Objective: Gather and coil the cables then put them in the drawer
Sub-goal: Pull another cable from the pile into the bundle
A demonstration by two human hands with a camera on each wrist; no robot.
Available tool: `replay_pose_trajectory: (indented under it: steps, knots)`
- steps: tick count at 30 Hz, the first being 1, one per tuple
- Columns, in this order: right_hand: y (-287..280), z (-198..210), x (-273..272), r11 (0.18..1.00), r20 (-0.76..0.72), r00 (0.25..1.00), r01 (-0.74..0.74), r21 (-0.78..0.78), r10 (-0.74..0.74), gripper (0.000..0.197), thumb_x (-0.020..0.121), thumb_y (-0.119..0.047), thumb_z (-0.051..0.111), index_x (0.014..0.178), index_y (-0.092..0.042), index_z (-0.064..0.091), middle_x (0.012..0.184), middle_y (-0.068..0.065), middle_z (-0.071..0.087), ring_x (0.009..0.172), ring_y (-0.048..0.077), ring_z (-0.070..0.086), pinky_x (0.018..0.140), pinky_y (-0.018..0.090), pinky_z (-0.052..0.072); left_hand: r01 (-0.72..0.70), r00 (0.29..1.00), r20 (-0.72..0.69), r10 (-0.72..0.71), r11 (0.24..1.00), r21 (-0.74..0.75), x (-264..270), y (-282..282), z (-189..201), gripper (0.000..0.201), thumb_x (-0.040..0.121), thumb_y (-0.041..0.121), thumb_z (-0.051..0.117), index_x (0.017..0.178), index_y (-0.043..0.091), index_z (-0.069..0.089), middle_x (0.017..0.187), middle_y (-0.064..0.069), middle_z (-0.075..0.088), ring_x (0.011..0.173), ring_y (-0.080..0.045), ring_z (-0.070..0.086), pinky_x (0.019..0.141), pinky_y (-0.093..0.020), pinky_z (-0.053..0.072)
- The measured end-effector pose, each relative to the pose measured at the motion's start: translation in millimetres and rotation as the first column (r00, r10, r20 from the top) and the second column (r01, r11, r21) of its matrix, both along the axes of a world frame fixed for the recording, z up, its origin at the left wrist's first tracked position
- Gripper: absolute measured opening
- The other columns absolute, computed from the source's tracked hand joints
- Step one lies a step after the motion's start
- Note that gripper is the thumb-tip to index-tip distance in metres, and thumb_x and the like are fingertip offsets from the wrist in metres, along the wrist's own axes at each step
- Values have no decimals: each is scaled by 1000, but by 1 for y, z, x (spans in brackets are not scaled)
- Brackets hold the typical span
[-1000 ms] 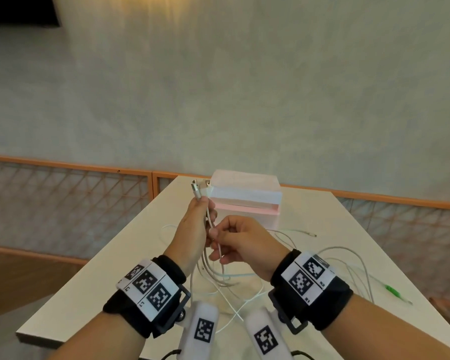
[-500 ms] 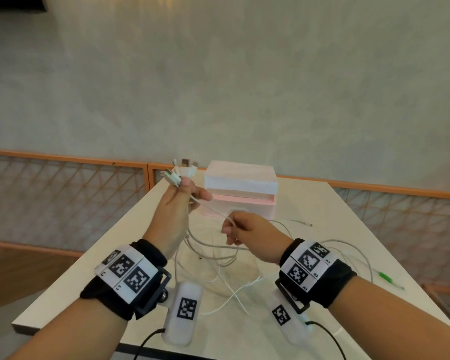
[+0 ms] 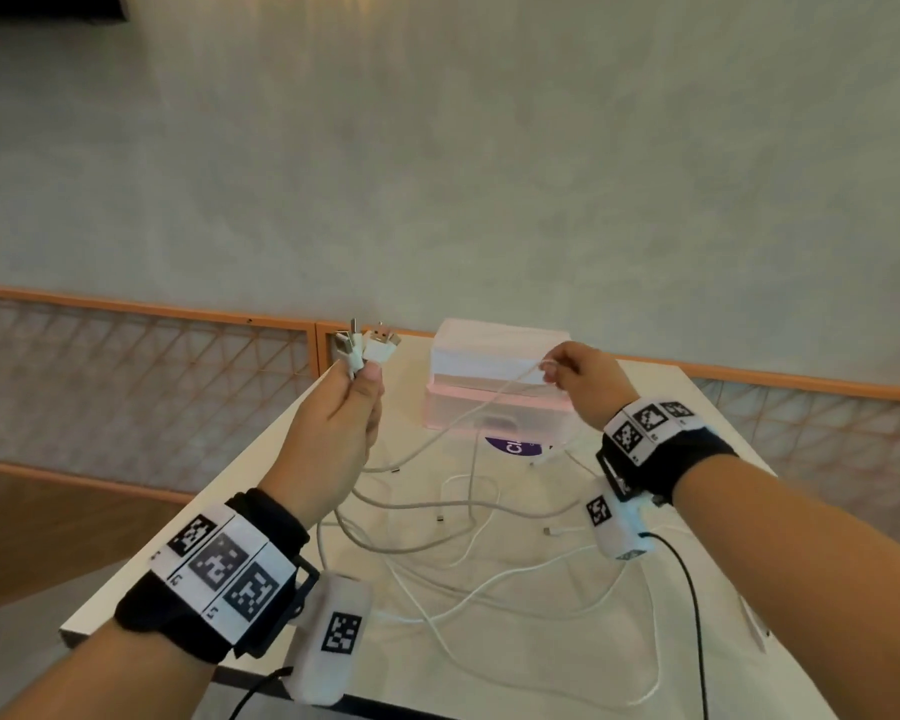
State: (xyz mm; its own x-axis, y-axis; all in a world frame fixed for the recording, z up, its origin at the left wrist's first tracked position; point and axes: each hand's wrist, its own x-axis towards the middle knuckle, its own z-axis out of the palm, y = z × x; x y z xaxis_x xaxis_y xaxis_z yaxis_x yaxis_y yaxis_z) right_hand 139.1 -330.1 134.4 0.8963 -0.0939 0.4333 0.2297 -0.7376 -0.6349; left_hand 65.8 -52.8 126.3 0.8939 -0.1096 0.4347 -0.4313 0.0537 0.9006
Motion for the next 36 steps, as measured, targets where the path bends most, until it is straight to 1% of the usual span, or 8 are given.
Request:
replay_pose_trajectory:
  steps: [6,10,18,22,26,30,33,36]
  knots:
    - [-40,12,-3,977,28,987,163,-140,-161,15,93,-13,50,92,-6,63,75,3,55,73,23,47,57,27,31,-153,988,60,145,976,154,9,18,-19,36,98,39,39,62,38,46,54,14,33,53,-11,26,50,-30,25]
    - [-59,9,-4,984,-13,985,171,56,-171,21,95,-20,47,81,-11,58,81,10,61,68,23,57,64,29,43,-188,982,45,183,965,184,14,21,-22,36,99,39,38,64,38,47,52,14,34,53,-12,28,54,-35,26]
    - [-85,12,-15,885,-111,967,254,389,-229,36,99,-35,35,77,-12,53,70,2,60,40,10,58,38,16,39,-202,979,22,201,963,181,21,26,-22,31,97,46,38,73,29,47,57,12,35,54,-12,29,50,-30,25]
    - [-93,21,-14,857,86,971,155,492,-225,27,97,-27,40,77,-18,56,83,3,61,79,21,66,63,21,46,-230,973,34,228,949,214,22,23,-21,32,98,42,37,79,18,45,61,5,35,54,-14,30,49,-30,25]
    - [-96,36,-26,941,219,945,177,288,-245,28,97,-27,43,113,-12,60,97,-4,57,90,11,53,76,25,39,-266,964,67,258,933,243,19,19,-18,33,100,39,35,78,17,44,61,2,34,54,-15,29,50,-30,26]
    - [-115,23,-28,883,26,969,211,419,-244,25,92,-37,49,91,-16,62,95,4,61,76,15,61,67,30,45,-313,950,78,304,921,233,22,25,-18,32,100,39,34,71,27,41,62,1,34,57,-17,29,56,-35,28]
    - [-126,2,-34,892,-174,970,225,392,-168,14,94,-20,51,86,-12,58,77,4,63,48,1,63,52,17,50,-320,947,75,311,925,205,25,29,-17,31,100,39,34,71,30,42,63,1,33,56,-16,28,55,-34,27]
    - [-132,-13,-44,943,-300,953,134,303,-39,12,89,4,53,84,-6,57,80,10,64,52,3,67,52,13,54,-320,947,87,308,927,196,26,28,-17,31,100,40,33,71,30,41,64,2,32,55,-16,27,54,-32,26]
